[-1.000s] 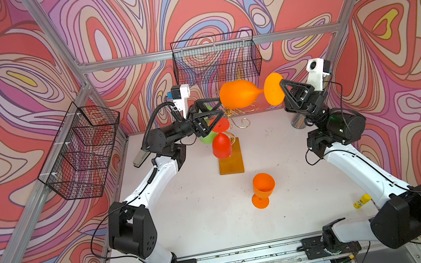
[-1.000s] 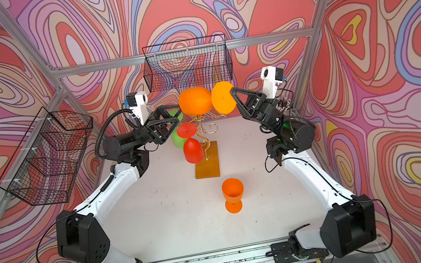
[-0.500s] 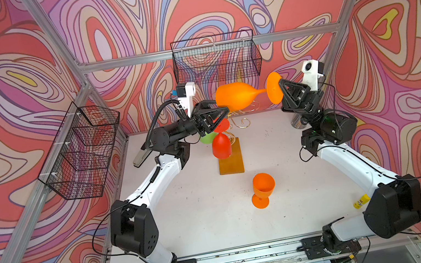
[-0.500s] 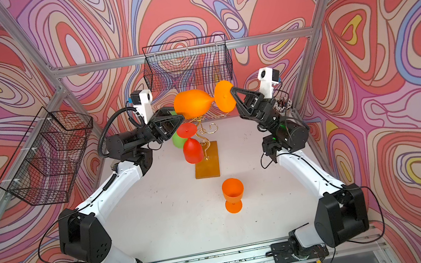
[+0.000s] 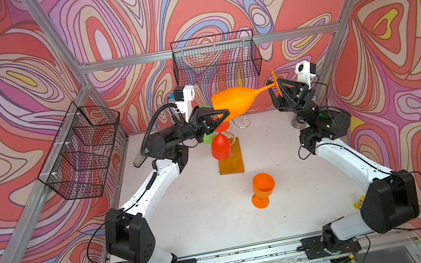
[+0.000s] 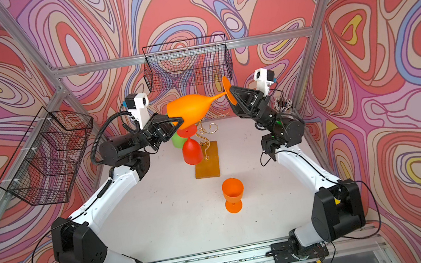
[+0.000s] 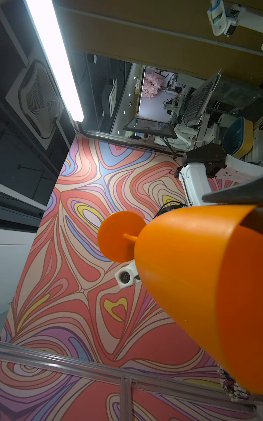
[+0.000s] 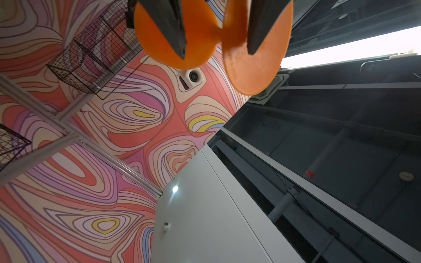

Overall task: Take the wine glass off the wine glass rack
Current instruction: 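Grasp the glass bowl with the left gripper, then open and withdraw the right gripper, then lower the orange glass upright beside the first glass with the left gripper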

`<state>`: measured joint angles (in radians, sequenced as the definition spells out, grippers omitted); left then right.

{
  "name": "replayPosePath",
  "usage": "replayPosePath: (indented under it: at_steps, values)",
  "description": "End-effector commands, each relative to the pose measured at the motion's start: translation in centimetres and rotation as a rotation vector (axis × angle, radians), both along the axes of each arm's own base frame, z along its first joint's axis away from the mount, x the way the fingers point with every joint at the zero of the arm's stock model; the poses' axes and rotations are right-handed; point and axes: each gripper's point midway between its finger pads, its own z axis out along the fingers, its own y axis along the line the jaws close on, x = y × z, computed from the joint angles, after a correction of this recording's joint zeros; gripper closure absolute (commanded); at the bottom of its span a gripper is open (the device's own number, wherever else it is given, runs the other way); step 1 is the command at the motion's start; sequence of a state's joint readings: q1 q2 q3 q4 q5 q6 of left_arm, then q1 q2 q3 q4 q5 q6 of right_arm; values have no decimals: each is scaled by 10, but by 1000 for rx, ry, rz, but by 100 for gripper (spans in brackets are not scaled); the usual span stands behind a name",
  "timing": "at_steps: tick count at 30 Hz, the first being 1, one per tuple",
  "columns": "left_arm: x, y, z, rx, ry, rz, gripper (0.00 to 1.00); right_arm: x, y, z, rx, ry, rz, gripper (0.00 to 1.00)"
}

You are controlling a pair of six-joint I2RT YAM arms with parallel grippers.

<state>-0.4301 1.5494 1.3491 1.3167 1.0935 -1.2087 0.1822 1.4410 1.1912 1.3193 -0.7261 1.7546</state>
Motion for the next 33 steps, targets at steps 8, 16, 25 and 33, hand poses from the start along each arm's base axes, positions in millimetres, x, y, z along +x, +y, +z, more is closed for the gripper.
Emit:
replayPosePath:
  at_steps: [8,16,25,33]
  values:
    - [-53,16,2,130,-77,21,100,23,-42,-24,-551,125,-642,32]
    - [-55,12,-55,590,-63,379,100,26,-97,-74,-752,352,-962,31]
    - [-74,38,-118,952,-18,517,100,34,-116,-116,-835,478,-1035,32]
    - [-99,48,-176,1295,-46,532,100,42,-117,-128,-864,504,-1035,31]
